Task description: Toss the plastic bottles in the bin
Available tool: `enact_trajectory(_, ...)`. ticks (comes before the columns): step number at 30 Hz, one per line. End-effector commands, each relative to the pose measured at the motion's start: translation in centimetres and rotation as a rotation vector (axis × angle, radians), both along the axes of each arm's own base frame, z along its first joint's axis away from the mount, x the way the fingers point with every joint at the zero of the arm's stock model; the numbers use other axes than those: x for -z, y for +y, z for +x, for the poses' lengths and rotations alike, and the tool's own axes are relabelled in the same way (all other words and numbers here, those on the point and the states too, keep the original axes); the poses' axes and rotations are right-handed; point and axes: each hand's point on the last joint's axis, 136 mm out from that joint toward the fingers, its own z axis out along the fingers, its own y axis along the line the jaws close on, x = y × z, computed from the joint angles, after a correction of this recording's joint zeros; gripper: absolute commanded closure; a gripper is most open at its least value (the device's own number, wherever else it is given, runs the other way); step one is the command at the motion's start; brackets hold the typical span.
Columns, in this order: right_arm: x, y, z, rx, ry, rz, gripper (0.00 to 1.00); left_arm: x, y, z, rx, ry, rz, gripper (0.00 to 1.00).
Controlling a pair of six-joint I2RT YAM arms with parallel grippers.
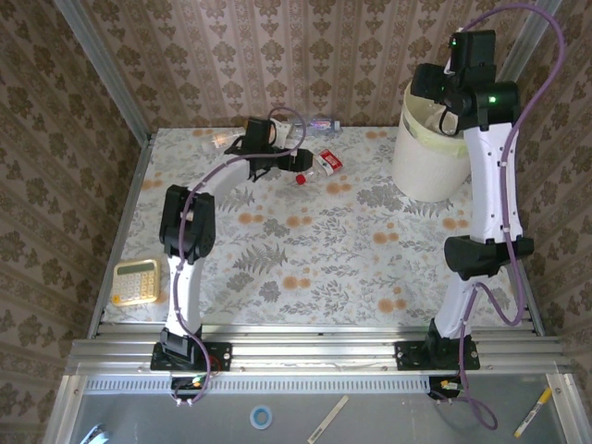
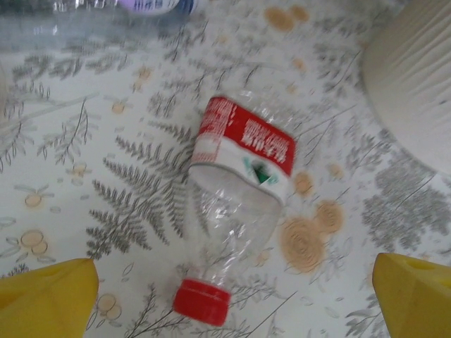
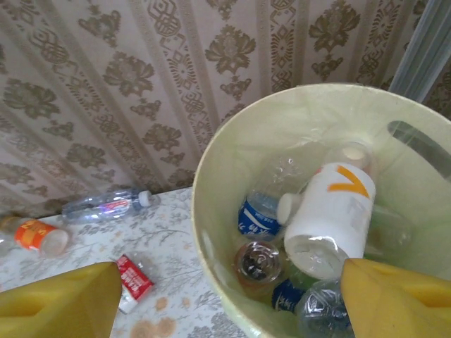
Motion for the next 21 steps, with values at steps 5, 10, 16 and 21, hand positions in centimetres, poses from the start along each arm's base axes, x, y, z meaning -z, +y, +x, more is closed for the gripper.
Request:
enact_trajectory(5,-1.9,3.9,-3.9,-0.163,-0.004,0.079,0.16,2.9,0.1,0.5,0.033,0.064,0.134,0.00)
enact_trajectory(10,-1.6,6.0,-5.4,-0.232,0.018,0.073,0.16,4.3,0.0,0.8,0.076,0.111,0.185,0.01)
enact_trajectory(16,-1.4,6.9,-6.2,-0.259,0.036,0.070,0.15,5.9,-0.6,0.1,0.149,0.172,0.184,0.06)
enact_trajectory(21,-1.5,7.4,-6.4,-0.269,0.034,0.074,0.15,7.3,-0.6,-0.3,0.165,0.217,0.191,0.09)
